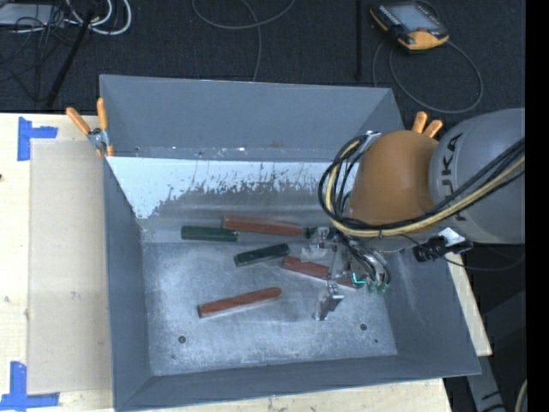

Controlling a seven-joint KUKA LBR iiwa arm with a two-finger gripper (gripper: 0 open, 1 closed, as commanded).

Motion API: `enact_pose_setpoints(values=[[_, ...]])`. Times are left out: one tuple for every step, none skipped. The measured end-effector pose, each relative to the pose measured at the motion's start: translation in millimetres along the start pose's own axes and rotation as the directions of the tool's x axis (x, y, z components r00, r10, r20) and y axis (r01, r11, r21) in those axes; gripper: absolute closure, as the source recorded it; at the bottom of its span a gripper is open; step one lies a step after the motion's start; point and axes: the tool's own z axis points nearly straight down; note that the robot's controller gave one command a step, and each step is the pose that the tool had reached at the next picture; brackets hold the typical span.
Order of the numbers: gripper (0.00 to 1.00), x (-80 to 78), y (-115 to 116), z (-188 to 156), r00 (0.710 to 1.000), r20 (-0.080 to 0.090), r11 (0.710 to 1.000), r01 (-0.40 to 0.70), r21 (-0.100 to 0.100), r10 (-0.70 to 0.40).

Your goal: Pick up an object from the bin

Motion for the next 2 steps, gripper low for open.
enact_pose_setpoints(values=[[0.0, -1.8, 0.0, -4.4, 1.0, 0.007, 1.0, 0.0, 0.0, 0.0], [0.0, 4.1, 62.3, 37.2, 1.0, 0.01, 1.0, -0.005, 0.0, 0.005]])
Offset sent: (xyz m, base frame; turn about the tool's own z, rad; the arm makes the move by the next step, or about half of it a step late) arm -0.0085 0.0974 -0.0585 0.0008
